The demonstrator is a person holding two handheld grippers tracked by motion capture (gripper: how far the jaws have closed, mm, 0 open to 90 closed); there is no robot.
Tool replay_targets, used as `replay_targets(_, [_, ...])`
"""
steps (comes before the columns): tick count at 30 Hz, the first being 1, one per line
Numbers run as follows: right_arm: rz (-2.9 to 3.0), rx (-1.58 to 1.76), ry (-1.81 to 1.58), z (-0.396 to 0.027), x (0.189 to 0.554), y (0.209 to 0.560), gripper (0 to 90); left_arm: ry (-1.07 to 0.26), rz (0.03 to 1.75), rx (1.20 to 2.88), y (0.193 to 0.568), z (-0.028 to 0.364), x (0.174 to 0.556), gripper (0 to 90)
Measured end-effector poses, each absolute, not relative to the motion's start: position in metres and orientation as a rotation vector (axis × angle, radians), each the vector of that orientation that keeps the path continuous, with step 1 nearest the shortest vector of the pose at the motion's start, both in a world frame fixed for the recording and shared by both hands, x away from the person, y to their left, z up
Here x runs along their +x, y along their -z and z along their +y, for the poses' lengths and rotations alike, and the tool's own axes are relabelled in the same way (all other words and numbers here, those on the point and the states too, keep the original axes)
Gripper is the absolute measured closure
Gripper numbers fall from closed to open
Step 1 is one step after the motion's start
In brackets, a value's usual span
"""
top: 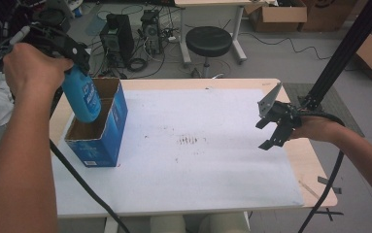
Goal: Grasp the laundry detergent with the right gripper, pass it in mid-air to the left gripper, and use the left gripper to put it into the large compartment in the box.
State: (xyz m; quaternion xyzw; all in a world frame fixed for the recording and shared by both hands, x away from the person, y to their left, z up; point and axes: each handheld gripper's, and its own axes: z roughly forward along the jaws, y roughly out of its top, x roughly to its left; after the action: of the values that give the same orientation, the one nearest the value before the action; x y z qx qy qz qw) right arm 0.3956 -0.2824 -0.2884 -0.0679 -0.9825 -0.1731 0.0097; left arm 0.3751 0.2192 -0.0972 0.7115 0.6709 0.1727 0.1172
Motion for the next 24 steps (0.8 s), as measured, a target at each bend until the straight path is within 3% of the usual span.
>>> replay_targets(24, [-3.079, -0.28, 0.601, -0.294, 0.387, 0.294, 18.8, -0.544, 1.948, 2.076, 0.162, 0.229, 0.382, 37.9])
